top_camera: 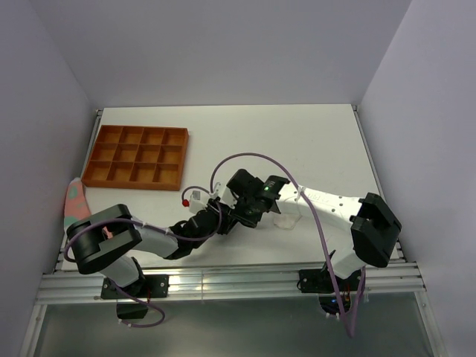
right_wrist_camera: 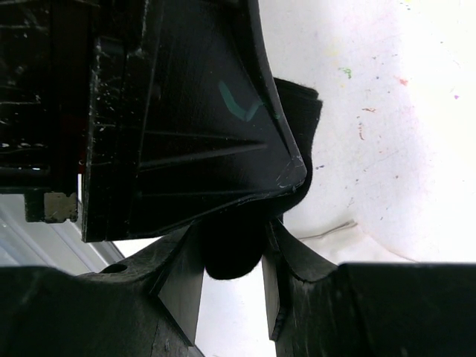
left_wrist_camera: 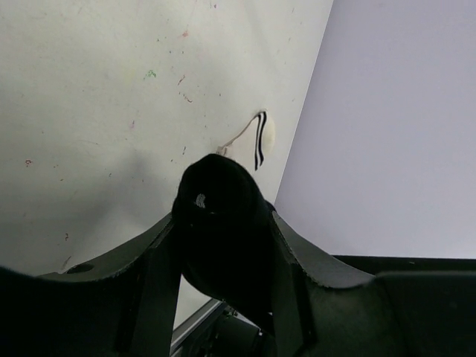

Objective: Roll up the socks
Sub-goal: Pick up the sock at the center of the board.

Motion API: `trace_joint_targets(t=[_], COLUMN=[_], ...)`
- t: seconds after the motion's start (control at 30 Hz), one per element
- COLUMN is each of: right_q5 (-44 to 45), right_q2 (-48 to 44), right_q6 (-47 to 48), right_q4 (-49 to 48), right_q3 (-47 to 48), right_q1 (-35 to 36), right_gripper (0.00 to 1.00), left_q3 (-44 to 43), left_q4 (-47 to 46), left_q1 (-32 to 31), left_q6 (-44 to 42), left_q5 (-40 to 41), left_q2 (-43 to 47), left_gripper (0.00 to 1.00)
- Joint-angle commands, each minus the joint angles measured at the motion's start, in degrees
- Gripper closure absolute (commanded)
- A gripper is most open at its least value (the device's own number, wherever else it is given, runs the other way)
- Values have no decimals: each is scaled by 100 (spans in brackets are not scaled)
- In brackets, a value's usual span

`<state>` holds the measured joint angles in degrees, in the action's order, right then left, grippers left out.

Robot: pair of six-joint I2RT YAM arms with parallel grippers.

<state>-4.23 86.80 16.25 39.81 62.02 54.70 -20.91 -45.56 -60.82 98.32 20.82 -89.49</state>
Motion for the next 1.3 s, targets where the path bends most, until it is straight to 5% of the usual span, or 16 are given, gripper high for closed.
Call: trace_joint_targets(t=[0.0, 0.17, 0.43, 0.57, 0.97, 1.27], right_q5=[-1290, -1545, -1485, -1177, -439, 1], right_q2=[-348, -375, -331, -287, -559, -849], right_q6=[-87, -70, -34, -122, -272, -315], right_q4=[-633, -545, -448, -465, -475, -378], right_q3=[513, 539, 557, 504, 372, 390], right_q1=[164, 164, 164, 182, 164, 164], right_gripper=[100, 100, 100, 100, 49, 36], left_q3=[-230, -309, -370, -397, -423, -256], left_q4=[205, 337, 408, 513, 1023, 1268], left_q1=[0, 17, 52, 70, 79, 79], left_q6=[-278, -393, -586, -735, -1017, -1034], left_q5=[-25, 27, 36, 80, 256, 519], left_q2=[98, 160, 248, 362, 705, 1038], left_gripper=[52, 63, 99, 100, 100, 100])
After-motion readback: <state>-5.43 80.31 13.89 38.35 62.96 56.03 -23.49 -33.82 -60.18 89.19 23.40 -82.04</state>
